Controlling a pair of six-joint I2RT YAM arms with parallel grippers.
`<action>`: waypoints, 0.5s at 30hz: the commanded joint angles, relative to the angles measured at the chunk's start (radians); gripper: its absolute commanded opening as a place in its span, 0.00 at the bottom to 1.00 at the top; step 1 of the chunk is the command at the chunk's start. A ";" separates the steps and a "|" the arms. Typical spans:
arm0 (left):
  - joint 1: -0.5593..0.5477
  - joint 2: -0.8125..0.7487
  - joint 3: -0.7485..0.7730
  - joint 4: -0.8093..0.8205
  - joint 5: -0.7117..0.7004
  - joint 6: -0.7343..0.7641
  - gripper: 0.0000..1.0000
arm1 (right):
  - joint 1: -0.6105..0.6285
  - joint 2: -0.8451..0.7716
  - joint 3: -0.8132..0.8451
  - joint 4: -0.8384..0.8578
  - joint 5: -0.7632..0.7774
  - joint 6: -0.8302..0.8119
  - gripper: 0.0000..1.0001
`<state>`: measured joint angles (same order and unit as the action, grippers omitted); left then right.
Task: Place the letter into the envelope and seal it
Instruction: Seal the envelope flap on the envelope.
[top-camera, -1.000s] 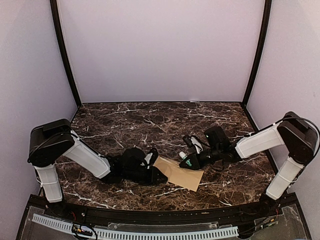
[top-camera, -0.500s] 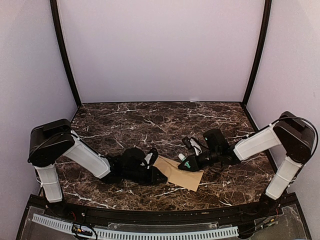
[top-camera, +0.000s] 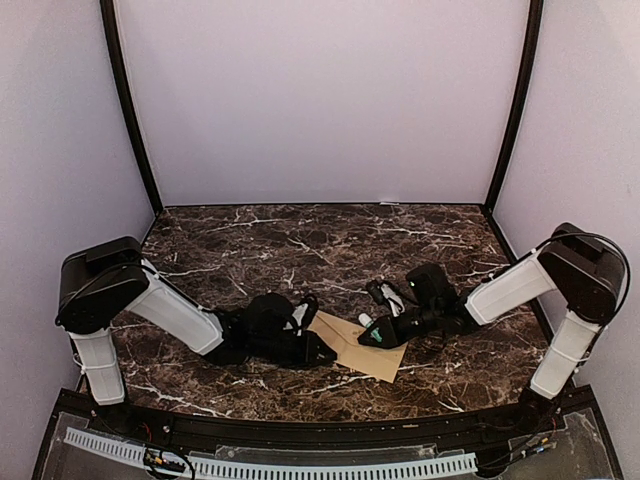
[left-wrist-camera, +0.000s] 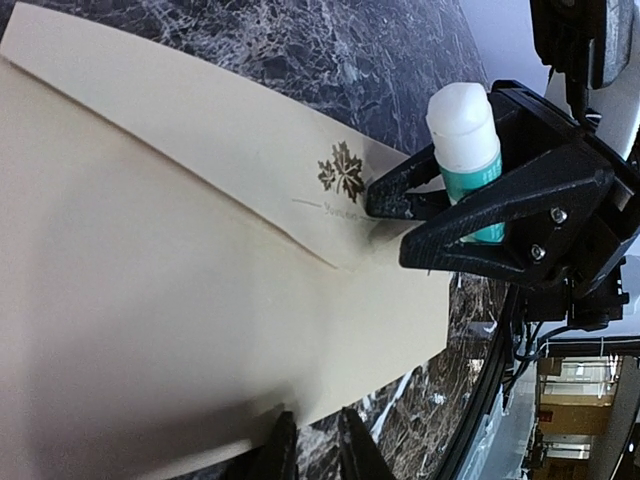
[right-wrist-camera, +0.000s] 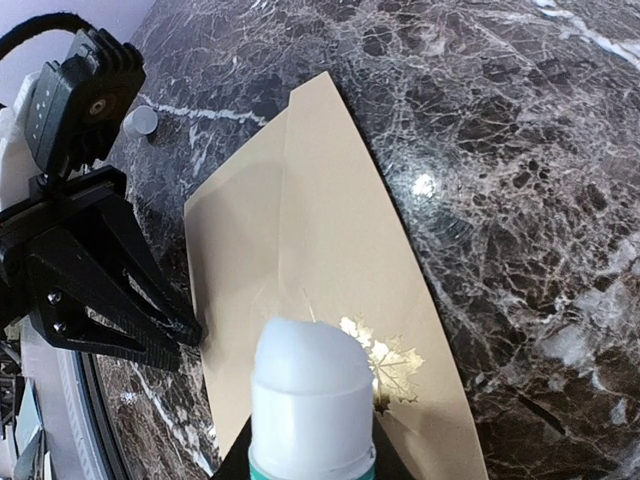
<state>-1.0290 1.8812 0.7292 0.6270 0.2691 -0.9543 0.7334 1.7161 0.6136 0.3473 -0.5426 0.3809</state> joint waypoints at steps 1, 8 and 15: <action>0.012 -0.046 0.053 -0.063 -0.013 0.037 0.15 | 0.012 0.017 -0.024 0.028 0.028 0.009 0.00; 0.051 -0.045 0.148 -0.099 -0.020 0.084 0.16 | 0.013 0.023 -0.039 0.044 0.028 0.016 0.00; 0.077 0.063 0.237 -0.085 0.008 0.123 0.14 | 0.012 0.022 -0.044 0.044 0.030 0.019 0.00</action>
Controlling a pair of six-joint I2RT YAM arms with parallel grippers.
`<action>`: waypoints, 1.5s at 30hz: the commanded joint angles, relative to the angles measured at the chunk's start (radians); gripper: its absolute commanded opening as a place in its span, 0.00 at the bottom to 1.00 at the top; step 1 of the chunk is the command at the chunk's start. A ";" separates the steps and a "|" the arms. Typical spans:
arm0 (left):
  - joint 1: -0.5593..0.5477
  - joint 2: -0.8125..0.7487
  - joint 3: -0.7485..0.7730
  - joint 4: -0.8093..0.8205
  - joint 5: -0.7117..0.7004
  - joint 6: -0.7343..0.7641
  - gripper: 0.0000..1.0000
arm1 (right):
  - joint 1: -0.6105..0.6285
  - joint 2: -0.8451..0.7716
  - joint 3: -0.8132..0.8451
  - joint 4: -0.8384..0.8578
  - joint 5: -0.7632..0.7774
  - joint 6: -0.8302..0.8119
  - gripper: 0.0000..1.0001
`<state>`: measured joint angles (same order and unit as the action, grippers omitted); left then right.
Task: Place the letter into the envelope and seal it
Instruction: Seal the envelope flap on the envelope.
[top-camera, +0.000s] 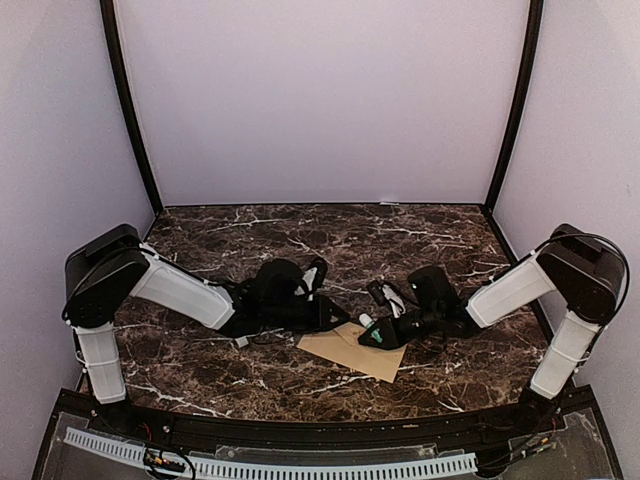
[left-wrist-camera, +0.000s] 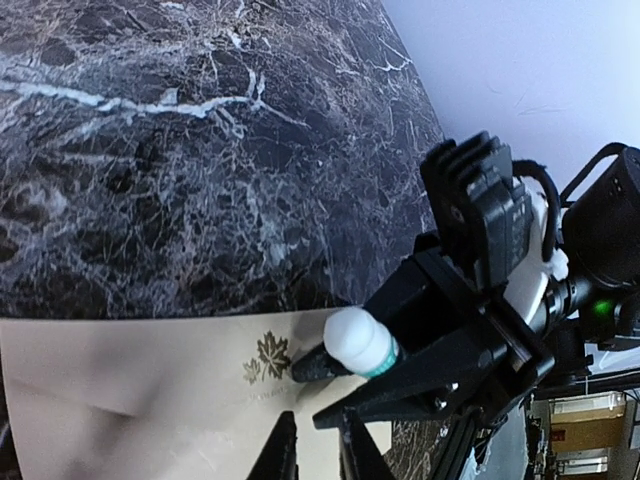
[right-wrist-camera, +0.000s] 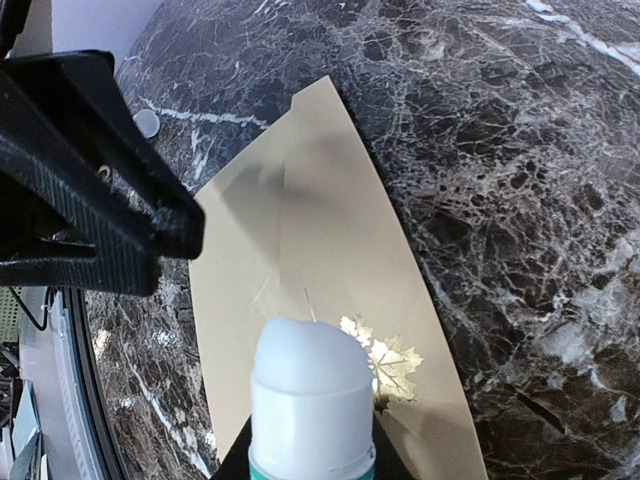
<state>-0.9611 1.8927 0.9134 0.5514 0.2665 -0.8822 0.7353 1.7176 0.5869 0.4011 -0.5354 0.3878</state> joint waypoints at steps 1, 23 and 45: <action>0.010 0.074 0.073 -0.016 0.011 0.055 0.13 | 0.010 0.019 -0.018 -0.011 0.023 0.011 0.00; 0.012 0.171 0.019 -0.029 0.007 0.066 0.00 | 0.020 0.080 0.032 0.115 0.003 0.115 0.00; 0.013 0.165 0.027 -0.048 0.005 0.068 0.00 | 0.039 0.022 -0.037 0.052 0.080 0.095 0.00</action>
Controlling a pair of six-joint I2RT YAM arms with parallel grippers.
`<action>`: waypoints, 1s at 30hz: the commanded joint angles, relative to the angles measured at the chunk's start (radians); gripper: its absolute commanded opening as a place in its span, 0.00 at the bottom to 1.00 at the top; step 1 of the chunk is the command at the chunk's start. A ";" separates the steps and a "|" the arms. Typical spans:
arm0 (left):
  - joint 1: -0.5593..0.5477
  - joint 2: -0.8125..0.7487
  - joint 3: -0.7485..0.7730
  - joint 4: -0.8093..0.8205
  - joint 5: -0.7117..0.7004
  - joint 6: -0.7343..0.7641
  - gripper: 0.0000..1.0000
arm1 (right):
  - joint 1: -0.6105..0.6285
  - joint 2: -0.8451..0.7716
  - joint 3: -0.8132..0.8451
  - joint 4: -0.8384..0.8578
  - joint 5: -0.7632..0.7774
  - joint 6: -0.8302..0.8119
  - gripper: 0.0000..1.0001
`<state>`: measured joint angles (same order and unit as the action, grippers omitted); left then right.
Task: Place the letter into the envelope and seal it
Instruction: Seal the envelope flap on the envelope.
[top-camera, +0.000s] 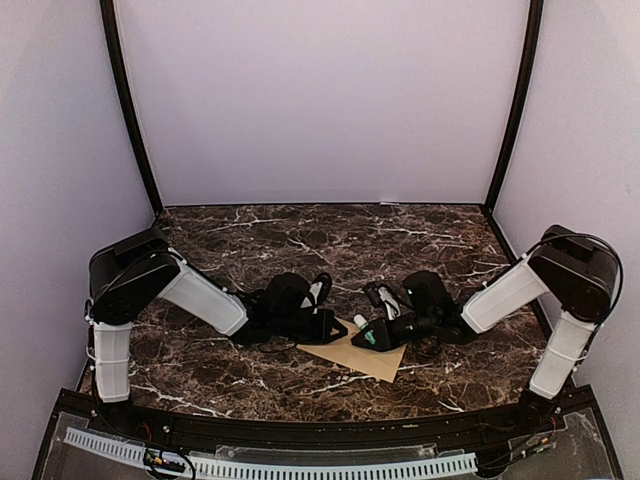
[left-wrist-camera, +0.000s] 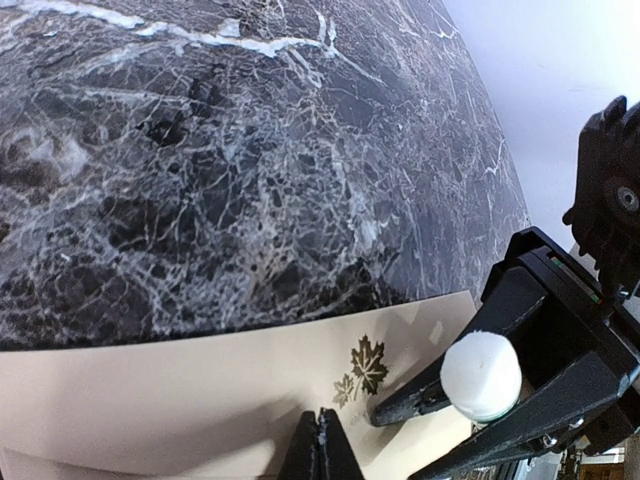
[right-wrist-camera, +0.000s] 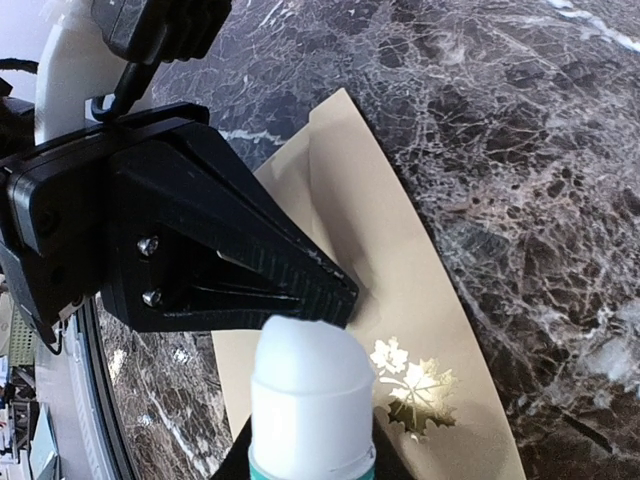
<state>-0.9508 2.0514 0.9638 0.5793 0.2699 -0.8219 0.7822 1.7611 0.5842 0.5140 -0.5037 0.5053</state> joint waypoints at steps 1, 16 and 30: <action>0.003 0.005 -0.023 -0.075 0.001 0.008 0.00 | -0.011 -0.022 -0.037 -0.064 0.049 -0.023 0.00; 0.003 0.002 -0.003 -0.090 0.012 0.016 0.00 | 0.033 0.052 0.049 -0.052 0.037 -0.003 0.00; 0.003 -0.017 -0.016 -0.107 -0.002 0.030 0.00 | -0.056 -0.067 -0.066 -0.108 0.092 -0.020 0.00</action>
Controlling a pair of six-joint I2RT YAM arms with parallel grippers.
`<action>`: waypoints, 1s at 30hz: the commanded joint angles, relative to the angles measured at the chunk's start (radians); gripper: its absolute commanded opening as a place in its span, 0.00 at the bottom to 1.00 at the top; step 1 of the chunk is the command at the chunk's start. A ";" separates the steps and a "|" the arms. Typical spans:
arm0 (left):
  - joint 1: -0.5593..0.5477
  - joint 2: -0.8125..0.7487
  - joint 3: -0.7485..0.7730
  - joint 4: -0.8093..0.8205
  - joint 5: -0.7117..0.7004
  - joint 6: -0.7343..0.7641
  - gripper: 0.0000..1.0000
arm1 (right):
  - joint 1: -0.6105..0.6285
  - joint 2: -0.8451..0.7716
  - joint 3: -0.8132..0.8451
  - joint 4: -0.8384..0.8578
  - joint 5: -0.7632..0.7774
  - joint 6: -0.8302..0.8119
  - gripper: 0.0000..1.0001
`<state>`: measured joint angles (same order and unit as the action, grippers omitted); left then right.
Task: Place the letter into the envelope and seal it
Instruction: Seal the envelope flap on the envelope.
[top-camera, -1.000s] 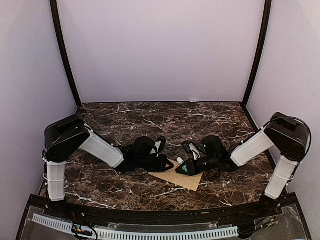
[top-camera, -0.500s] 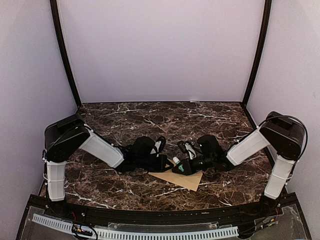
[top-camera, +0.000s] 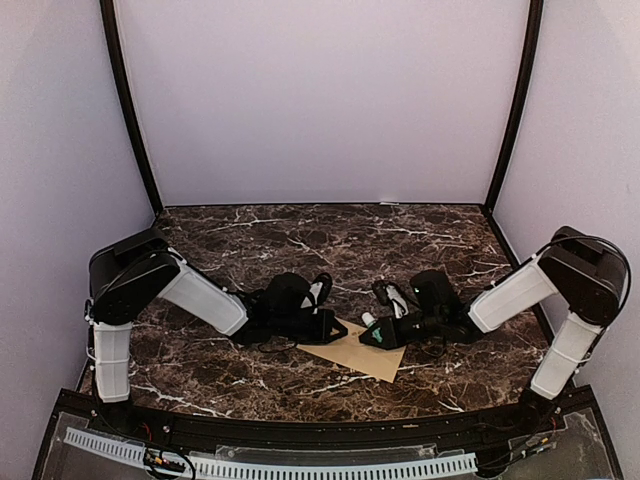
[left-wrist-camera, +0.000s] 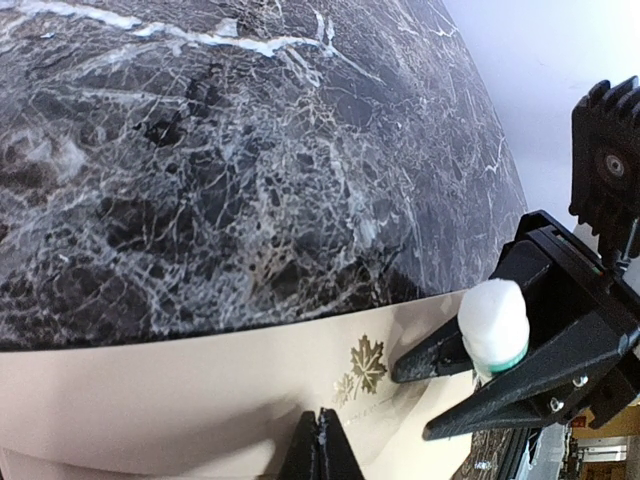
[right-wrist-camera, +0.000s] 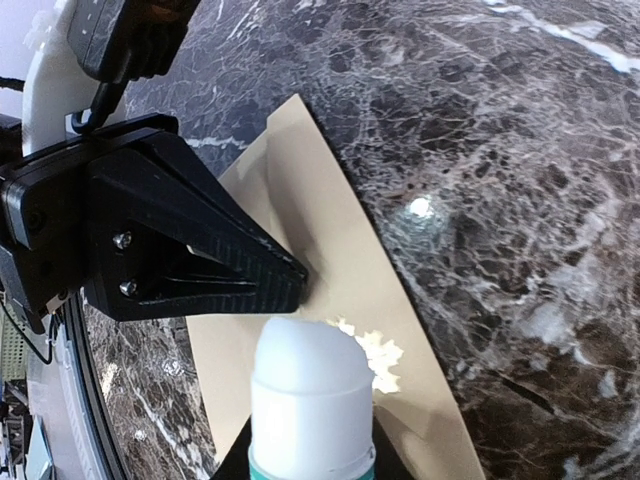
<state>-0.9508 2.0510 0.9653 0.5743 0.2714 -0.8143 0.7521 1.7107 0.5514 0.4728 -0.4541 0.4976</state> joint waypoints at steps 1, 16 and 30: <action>0.004 -0.017 -0.017 -0.101 -0.001 0.022 0.00 | -0.026 -0.014 -0.031 -0.066 0.037 -0.015 0.00; 0.004 -0.017 0.003 -0.102 0.018 0.036 0.00 | 0.035 0.139 0.132 0.013 -0.033 0.034 0.00; 0.004 -0.017 0.001 -0.104 0.003 0.024 0.00 | 0.072 0.067 -0.005 0.066 -0.023 0.083 0.00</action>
<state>-0.9508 2.0491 0.9756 0.5518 0.2768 -0.7963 0.8101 1.7939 0.5964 0.5655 -0.4828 0.5568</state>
